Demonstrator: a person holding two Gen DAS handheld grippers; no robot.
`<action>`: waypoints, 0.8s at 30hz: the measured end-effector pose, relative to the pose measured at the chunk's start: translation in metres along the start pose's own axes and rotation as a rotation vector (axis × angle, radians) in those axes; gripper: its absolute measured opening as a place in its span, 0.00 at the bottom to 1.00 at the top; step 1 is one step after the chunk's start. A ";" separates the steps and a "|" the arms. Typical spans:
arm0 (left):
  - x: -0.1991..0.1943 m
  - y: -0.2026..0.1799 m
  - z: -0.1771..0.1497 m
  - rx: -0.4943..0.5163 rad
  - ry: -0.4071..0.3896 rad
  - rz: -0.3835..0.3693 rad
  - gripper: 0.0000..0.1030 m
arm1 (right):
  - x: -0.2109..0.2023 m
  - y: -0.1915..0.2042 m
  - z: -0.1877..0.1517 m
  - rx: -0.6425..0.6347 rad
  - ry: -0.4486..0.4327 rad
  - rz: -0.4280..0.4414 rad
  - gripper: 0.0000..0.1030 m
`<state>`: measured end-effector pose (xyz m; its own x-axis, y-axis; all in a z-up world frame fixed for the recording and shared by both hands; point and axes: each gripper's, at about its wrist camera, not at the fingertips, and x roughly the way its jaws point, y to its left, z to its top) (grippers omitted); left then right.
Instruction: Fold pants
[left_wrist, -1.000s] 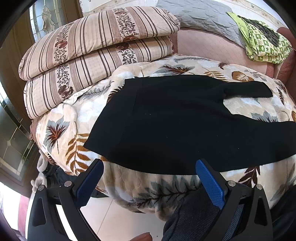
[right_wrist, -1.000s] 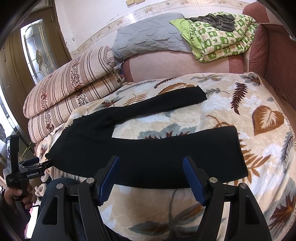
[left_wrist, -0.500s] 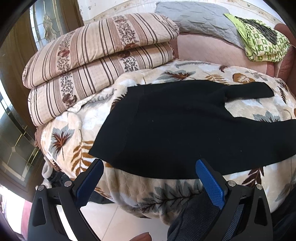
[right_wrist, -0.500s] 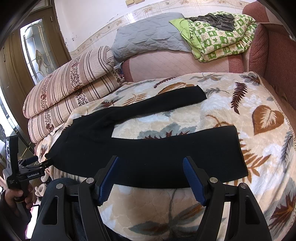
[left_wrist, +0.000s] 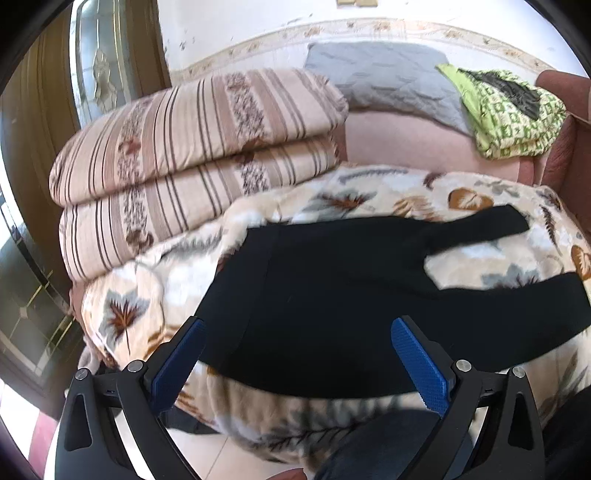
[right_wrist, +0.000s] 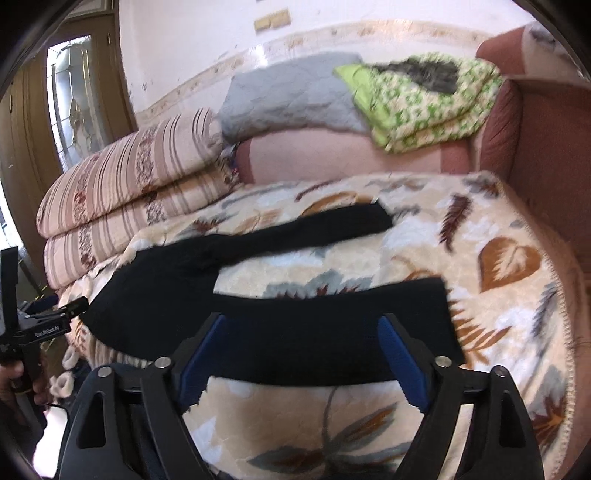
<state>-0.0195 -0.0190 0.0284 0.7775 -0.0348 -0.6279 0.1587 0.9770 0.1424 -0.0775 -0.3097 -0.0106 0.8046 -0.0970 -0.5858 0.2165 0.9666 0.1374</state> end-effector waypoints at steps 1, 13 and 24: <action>-0.005 -0.005 0.002 0.010 -0.011 -0.001 0.99 | -0.003 0.003 0.001 -0.015 -0.011 -0.015 0.87; -0.053 -0.035 0.011 0.038 -0.075 -0.084 0.99 | -0.053 0.022 0.006 -0.166 -0.172 -0.138 1.00; -0.057 -0.029 0.020 0.024 -0.077 -0.090 0.99 | -0.042 0.013 -0.002 -0.111 -0.124 -0.097 1.00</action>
<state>-0.0562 -0.0498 0.0752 0.8036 -0.1391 -0.5786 0.2438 0.9639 0.1069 -0.1094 -0.2922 0.0146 0.8462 -0.2127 -0.4885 0.2394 0.9709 -0.0081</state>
